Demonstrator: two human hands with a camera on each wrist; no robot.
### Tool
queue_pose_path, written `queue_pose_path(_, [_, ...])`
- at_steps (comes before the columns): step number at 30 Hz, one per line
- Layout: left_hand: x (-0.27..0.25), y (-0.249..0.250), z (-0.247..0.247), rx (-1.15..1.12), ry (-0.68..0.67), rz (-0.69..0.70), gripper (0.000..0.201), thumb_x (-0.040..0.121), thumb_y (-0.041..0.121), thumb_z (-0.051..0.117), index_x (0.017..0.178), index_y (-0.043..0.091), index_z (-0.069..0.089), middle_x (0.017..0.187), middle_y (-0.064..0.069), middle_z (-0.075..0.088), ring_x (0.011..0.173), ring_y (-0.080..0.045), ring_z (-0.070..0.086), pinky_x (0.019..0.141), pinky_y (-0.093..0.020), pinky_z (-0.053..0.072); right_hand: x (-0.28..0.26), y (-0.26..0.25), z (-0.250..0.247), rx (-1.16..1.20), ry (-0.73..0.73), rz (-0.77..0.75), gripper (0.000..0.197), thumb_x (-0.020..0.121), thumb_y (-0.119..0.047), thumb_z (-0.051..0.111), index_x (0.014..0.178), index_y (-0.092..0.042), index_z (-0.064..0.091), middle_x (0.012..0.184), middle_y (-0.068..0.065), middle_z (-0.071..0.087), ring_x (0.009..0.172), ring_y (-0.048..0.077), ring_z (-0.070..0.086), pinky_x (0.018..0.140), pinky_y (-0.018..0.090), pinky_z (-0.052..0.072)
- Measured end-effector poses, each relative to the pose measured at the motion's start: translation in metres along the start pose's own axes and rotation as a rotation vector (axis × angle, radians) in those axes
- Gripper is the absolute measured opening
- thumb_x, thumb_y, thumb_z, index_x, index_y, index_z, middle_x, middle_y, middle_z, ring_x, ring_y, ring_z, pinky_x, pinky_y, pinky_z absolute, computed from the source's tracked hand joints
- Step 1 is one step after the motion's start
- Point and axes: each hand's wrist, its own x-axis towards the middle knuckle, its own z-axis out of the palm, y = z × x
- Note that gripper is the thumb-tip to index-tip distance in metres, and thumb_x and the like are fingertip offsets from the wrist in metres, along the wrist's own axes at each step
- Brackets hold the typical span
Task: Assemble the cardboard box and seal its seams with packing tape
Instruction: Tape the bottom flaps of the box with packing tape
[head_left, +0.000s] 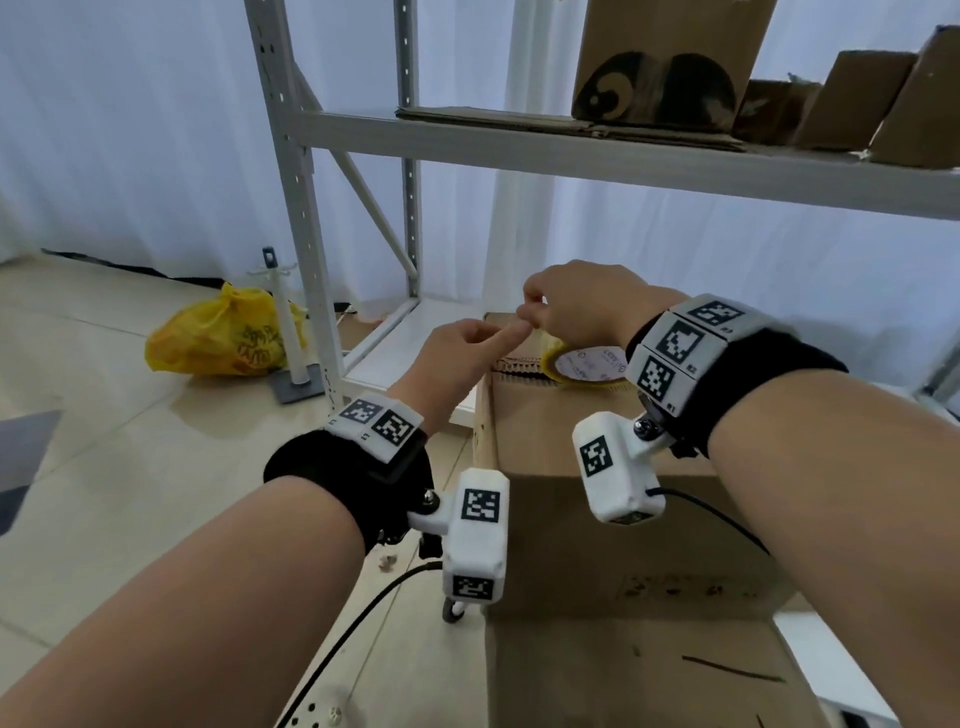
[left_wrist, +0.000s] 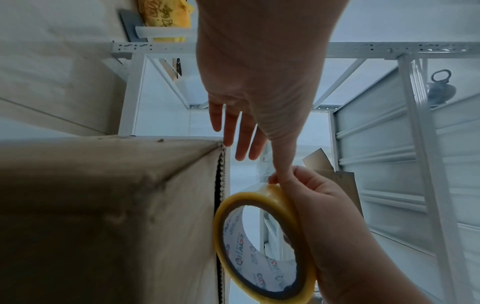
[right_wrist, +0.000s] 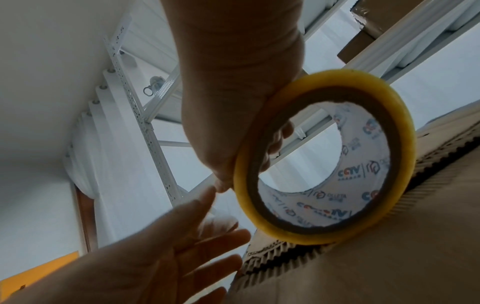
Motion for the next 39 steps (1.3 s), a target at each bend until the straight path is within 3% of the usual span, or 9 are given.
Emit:
queue_pose_path(6, [0.006,-0.005,0.008,-0.009,0.028,-0.003,0.014,0.088,0.020,0.059,0.081,0.008,0.061,0.083,-0.010,0.059,0.074,-0.013,0.051,0.068,-0.024,0.040,0.004,0.003,0.007,0.026,0.055,0.042,0.028,0.095,-0.042,0.049,0.111,-0.019,0.046,0.080,-0.008,0.048,0.080,0.017,0.050,0.071,0.033,0.034])
queue_pose_path(11, [0.005,-0.004,0.016,0.058,0.077,0.021,0.015,0.089,0.014,0.050,0.074,0.008,0.052,0.066,-0.003,0.042,0.063,-0.014,0.038,0.060,-0.029,0.030,-0.003,0.012,0.011,0.186,0.435,0.101,0.014,0.084,-0.030,0.055,0.081,-0.016,0.054,0.071,-0.005,0.051,0.075,0.018,0.050,0.065,0.029,0.032])
queue_pose_path(14, [0.006,-0.008,0.017,0.083,0.132,0.024,0.019,0.088,0.016,0.050,0.076,0.004,0.057,0.072,-0.008,0.054,0.069,-0.019,0.048,0.066,-0.038,0.040,-0.015,0.027,0.021,0.484,0.591,0.185,0.029,0.083,-0.038,0.060,0.062,-0.020,0.053,0.064,-0.007,0.054,0.069,0.014,0.052,0.063,0.028,0.039])
queue_pose_path(17, [0.008,-0.011,0.013,0.057,0.140,0.019,0.019,0.084,0.022,0.050,0.078,0.008,0.060,0.092,-0.014,0.068,0.089,-0.028,0.061,0.087,-0.046,0.049,-0.031,0.034,0.034,0.901,0.501,0.209,0.037,0.085,-0.046,0.065,0.067,-0.015,0.058,0.060,-0.011,0.053,0.061,0.003,0.050,0.060,0.016,0.040])
queue_pose_path(20, [0.007,-0.012,0.011,0.124,0.116,0.058,0.015,0.090,0.019,0.050,0.079,0.011,0.056,0.079,-0.007,0.061,0.074,-0.020,0.053,0.076,-0.037,0.045,-0.036,0.031,0.039,1.047,0.520,0.213,0.042,0.083,-0.045,0.068,0.058,-0.016,0.050,0.050,-0.013,0.045,0.052,-0.001,0.043,0.055,0.009,0.037])
queue_pose_path(29, [0.005,-0.020,0.012,0.332,0.134,0.163,0.021,0.097,0.020,0.044,0.077,0.016,0.042,0.073,0.001,0.050,0.064,-0.011,0.044,0.056,-0.024,0.032,-0.003,0.018,-0.001,0.573,0.287,0.262,0.050,0.080,-0.050,0.069,0.066,-0.006,0.049,0.063,0.004,0.043,0.064,0.017,0.045,0.063,0.028,0.037])
queue_pose_path(32, [0.004,-0.020,0.015,0.339,0.130,0.168,0.022,0.097,0.019,0.044,0.075,0.019,0.039,0.075,-0.001,0.051,0.065,-0.013,0.044,0.056,-0.025,0.033,0.003,0.018,-0.004,0.487,0.205,0.292,0.049,0.079,-0.052,0.069,0.077,-0.005,0.055,0.066,0.005,0.046,0.065,0.018,0.047,0.061,0.029,0.038])
queue_pose_path(36, [0.005,-0.022,0.013,0.277,0.155,0.130,0.018,0.096,0.018,0.045,0.079,0.014,0.041,0.073,0.000,0.048,0.065,-0.013,0.042,0.057,-0.026,0.034,0.010,0.017,-0.008,0.307,0.097,0.285,0.052,0.082,-0.053,0.066,0.066,-0.006,0.047,0.064,0.004,0.044,0.061,0.017,0.044,0.054,0.026,0.033])
queue_pose_path(39, [0.005,-0.022,0.010,0.105,0.162,0.074,0.019,0.091,0.014,0.048,0.075,0.014,0.040,0.073,-0.002,0.047,0.071,-0.017,0.044,0.073,-0.040,0.048,0.008,0.023,-0.007,0.178,0.036,0.305,0.048,0.079,-0.052,0.069,0.065,-0.011,0.049,0.065,0.002,0.049,0.066,0.019,0.049,0.062,0.030,0.038])
